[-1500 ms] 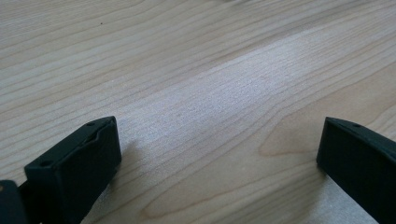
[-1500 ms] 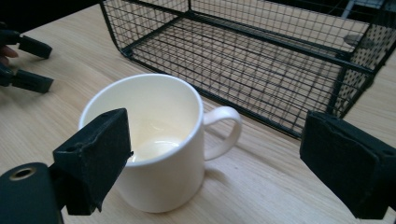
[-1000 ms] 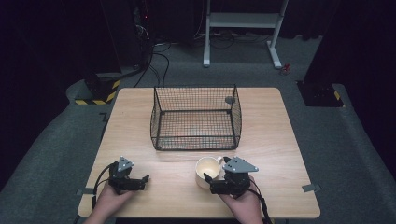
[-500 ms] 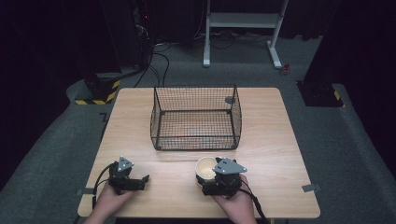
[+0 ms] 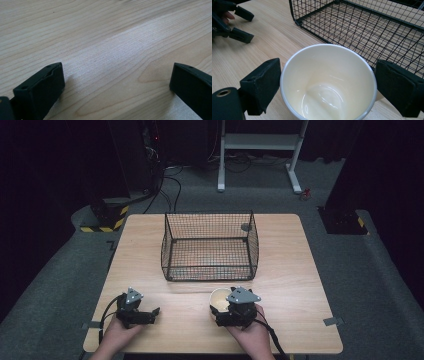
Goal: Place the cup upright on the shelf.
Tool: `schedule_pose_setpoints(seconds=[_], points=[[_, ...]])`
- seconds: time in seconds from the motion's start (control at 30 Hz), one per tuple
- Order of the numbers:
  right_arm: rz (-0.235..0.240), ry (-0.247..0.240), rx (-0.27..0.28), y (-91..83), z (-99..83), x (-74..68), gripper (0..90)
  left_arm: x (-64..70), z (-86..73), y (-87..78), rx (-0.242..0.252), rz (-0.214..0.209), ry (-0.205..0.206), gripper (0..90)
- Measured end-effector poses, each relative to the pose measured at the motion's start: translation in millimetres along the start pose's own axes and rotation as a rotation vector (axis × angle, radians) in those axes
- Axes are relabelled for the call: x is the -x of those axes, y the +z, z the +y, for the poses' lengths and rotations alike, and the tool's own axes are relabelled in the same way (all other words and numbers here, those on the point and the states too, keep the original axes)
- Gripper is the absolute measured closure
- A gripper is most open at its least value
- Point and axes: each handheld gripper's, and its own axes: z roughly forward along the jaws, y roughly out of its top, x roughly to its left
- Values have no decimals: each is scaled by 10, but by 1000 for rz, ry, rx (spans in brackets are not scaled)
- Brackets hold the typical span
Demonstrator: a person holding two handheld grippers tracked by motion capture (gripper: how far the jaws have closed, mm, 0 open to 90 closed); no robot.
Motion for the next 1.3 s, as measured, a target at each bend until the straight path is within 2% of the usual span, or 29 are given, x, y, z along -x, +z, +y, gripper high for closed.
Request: schedule_pose_setpoints(seconds=[0.53, 0.8, 1.3], points=[[3, 7, 3, 66, -39, -5, 81, 1, -1, -1, 1, 0, 1, 1], [-24, -30, -1, 86, -51, -38, 77, 0, -1, -1, 0, 0, 1, 1], [-75, -63, -7, 108, -63, -102, 73, 0, -1, -1, 1, 0, 1, 1]])
